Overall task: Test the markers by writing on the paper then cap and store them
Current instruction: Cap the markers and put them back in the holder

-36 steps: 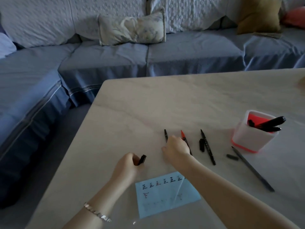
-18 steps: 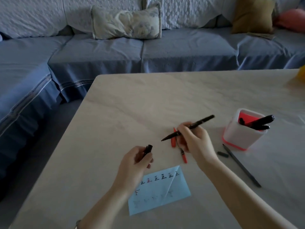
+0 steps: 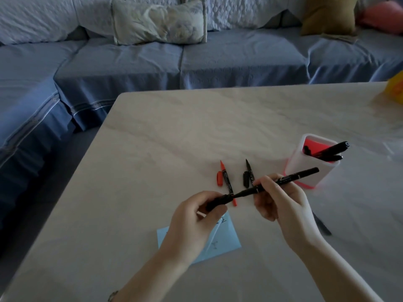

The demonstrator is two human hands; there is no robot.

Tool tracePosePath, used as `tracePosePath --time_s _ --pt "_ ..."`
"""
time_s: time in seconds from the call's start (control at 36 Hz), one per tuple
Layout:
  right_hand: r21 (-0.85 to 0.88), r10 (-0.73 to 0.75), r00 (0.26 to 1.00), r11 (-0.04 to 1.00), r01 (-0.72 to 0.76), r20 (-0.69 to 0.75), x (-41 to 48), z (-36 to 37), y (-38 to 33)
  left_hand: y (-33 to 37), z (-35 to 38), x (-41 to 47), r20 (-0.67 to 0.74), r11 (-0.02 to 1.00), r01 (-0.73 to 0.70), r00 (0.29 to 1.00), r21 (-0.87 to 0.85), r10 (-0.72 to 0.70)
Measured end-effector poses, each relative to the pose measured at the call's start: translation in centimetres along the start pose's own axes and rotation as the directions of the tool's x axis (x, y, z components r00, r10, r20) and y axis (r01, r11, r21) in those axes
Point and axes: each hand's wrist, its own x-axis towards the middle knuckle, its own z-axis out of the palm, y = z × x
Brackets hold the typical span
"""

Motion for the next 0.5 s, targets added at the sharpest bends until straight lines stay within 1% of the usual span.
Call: tracePosePath --time_s 0.11,0.25,0.39,0.5 --pt "0.026 0.011 0.999 1.000 -0.012 0.041 -0.3 -0.1 0.3 0.3 0.0 -0.2 0.020 0.996 -0.047 0.999 0.078 0.045" --pt "0.030 0.030 0.993 0.999 -0.033 0.111 -0.8 0.4 0.8 0.6 0.1 -0.6 0.061 0.969 -0.163 0.986 0.185 0.154" --pt "0.130 0.050 0.987 0.989 -0.071 0.154 -1.4 0.6 0.9 1.3 0.1 -1.0 0.071 0.969 -0.194 0.980 0.156 0.185" --pt "0.140 -0.010 0.984 0.990 -0.016 0.179 -1.8 0.6 1.5 1.4 0.4 -1.2 0.106 0.984 -0.140 0.986 0.107 0.129"
